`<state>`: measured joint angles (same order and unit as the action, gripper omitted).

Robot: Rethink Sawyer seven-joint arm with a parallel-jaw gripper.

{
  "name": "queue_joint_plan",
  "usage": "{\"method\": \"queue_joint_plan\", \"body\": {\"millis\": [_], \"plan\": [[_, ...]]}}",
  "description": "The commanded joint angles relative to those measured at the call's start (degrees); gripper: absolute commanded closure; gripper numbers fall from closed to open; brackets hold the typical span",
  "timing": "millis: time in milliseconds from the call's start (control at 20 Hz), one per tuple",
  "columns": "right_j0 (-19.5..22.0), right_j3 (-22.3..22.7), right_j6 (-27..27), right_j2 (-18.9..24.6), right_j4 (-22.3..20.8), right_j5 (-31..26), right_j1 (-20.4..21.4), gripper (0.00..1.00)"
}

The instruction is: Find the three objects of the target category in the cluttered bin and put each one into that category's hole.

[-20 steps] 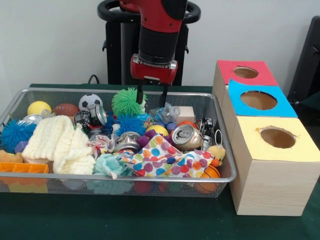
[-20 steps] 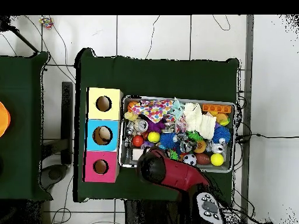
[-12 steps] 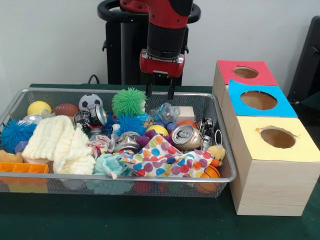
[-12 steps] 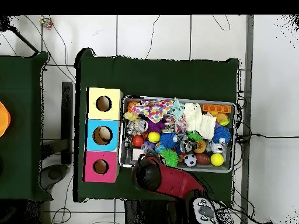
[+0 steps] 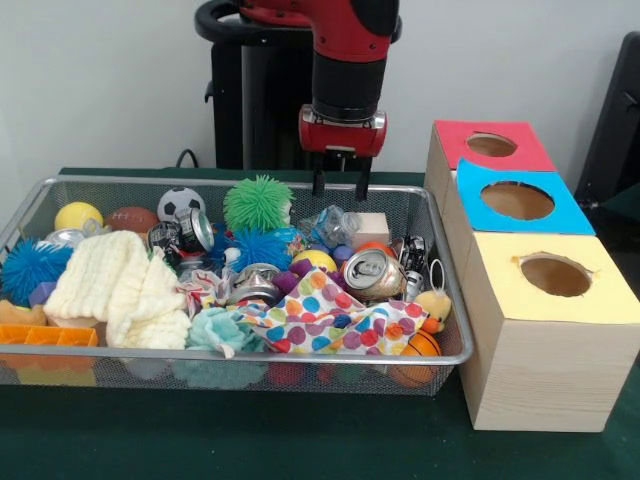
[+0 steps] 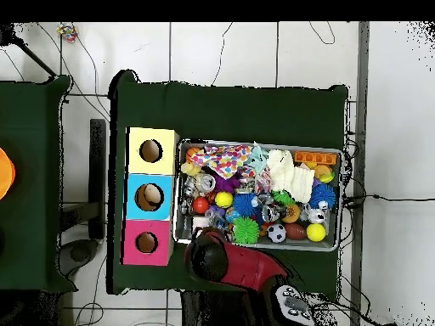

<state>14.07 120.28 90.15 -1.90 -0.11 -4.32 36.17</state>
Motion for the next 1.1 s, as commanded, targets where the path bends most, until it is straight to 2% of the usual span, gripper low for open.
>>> {"method": "queue_joint_plan", "body": {"millis": [50,200,500,700,850,1100], "plan": [[2.05,0.34,12.95,8.18,1.02,5.97,-1.41,0.0],[2.53,-1.73,12.25,9.15,0.27,8.29,-1.01,0.0],[2.11,-4.88,10.06,8.75,-0.06,7.71,0.35,0.0],[1.03,-7.1,8.29,6.99,-0.22,6.49,0.33,0.0],[-0.28,-8.01,8.18,4.74,0.98,4.07,-0.73,0.0],[-0.28,-9.09,7.97,3.44,0.85,4.37,-3.07,0.0]]}}
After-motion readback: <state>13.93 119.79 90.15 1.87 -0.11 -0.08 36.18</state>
